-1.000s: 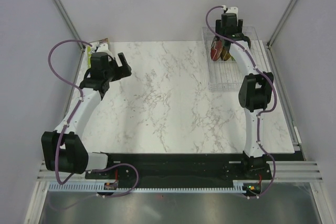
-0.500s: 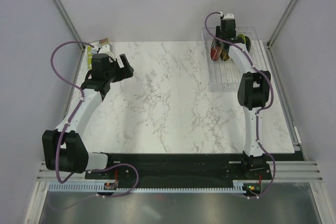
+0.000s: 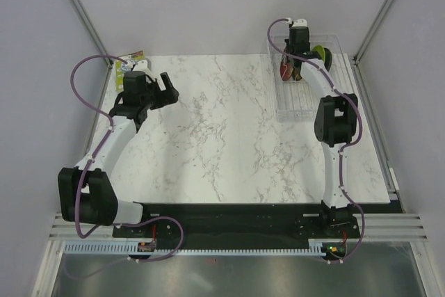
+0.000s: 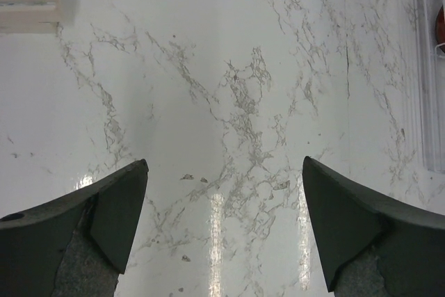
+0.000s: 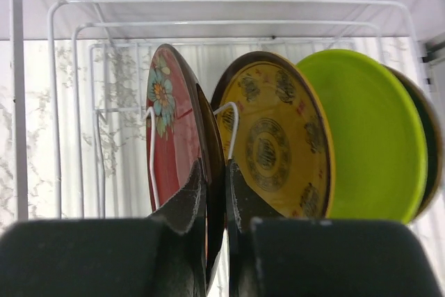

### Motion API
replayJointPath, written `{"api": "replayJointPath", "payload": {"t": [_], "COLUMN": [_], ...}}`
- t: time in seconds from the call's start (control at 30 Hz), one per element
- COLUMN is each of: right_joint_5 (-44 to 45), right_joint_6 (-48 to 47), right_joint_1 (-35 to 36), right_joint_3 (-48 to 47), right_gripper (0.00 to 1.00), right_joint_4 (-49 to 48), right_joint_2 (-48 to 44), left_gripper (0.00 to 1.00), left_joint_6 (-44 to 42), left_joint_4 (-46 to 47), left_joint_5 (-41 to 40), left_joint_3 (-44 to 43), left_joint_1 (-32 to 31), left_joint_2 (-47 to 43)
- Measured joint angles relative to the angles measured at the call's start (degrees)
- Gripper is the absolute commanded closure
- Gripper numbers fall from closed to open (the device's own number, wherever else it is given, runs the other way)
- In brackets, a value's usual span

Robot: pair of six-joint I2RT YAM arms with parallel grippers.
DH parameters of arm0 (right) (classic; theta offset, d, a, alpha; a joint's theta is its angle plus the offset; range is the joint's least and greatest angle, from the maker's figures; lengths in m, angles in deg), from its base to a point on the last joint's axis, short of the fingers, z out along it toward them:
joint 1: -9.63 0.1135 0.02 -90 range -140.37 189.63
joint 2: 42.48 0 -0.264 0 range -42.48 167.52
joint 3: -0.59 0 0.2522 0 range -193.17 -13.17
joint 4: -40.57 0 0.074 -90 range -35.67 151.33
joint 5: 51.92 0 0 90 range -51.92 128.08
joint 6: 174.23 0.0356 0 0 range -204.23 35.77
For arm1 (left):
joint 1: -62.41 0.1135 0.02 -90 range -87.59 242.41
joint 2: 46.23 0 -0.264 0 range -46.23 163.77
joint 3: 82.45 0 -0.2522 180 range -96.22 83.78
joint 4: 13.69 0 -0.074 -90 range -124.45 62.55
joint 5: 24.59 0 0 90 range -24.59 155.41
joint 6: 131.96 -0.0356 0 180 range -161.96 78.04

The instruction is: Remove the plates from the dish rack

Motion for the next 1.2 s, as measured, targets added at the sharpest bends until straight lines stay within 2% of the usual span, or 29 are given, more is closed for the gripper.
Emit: {"api": "replayJointPath", "payload": {"t": [0.3,0.57,0.7,0.9,1.0,1.2], "right_joint_5": [20.3,24.0,19.5,3.2,-4.7,-14.5], "right_joint_6": [-13.4,-15.2,-10.8,2.6,9.7,19.8], "right_joint_1": [8.3,10.8,11.8,13.0,14.1,18.4], "right_joint_3": [5.6,13.9,16.7,26.1,32.4,44.3], "right_gripper": [1.0,1.0,1.0,1.0,1.0,1.0], "right_joint_4": [-5.2,-7.5,-4.4,-1.8,-2.3,-4.8], "right_joint_2": [-7.1,-21.9,-31.5,-43.7,-46.1,-45.5], "left_gripper": [0.0,0.0,0.0,0.0,0.0,0.0], "left_joint_6": [0.8,3.6,5.9,11.2,14.2,20.6], "left_joint_4": [0.0,1.2,5.0,14.9,20.1,30.3], "left_joint_5": [1.7,6.4,11.8,19.5,22.9,27.9], "left_joint_3": [0.0,0.4,2.5,10.0,13.0,18.6], "left_joint_1": [0.0,0.0,0.1,0.1,0.1,0.1], "left_joint_2": [0.3,-0.5,-0.5,-0.6,-0.7,-2.2]}}
